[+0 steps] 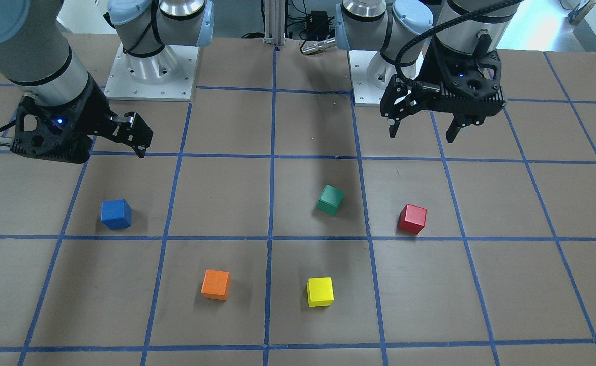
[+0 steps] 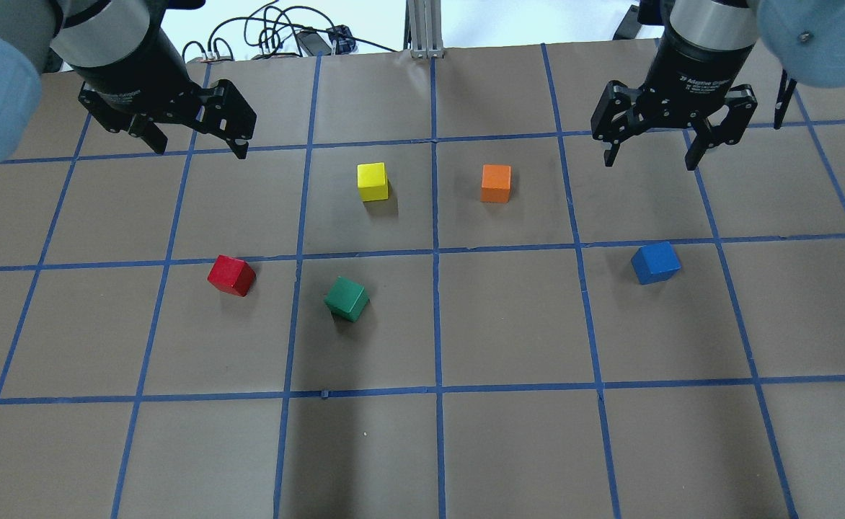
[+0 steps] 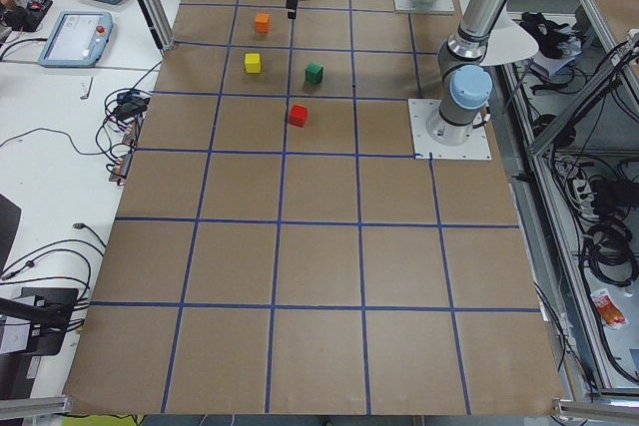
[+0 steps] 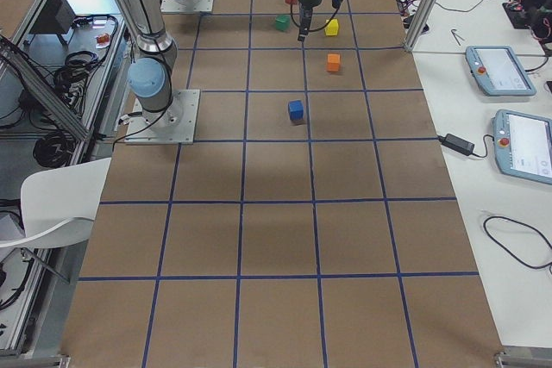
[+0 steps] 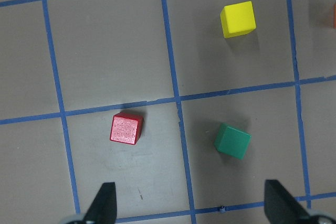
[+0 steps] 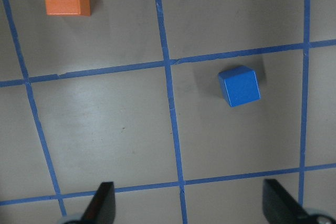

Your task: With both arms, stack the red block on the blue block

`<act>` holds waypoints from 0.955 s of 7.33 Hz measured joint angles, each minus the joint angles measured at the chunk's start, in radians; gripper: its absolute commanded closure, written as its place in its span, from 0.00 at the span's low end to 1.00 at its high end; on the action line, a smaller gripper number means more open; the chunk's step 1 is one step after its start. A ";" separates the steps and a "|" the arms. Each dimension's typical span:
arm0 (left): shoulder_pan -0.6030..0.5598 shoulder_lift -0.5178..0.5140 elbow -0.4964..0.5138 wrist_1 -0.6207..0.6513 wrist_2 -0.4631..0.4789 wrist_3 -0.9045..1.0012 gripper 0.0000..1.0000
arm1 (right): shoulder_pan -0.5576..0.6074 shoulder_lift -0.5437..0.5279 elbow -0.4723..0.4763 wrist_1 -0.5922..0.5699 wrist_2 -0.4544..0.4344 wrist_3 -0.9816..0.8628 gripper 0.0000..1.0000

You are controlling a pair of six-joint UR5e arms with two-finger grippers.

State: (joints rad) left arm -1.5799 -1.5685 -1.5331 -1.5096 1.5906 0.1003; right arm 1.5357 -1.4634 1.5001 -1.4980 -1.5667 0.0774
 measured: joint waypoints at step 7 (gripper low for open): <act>0.007 -0.015 -0.008 -0.011 0.001 0.025 0.00 | 0.000 0.003 -0.001 -0.003 0.003 0.002 0.00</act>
State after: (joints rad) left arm -1.5726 -1.5838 -1.5415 -1.5207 1.5914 0.1256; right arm 1.5355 -1.4609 1.4987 -1.5008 -1.5636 0.0797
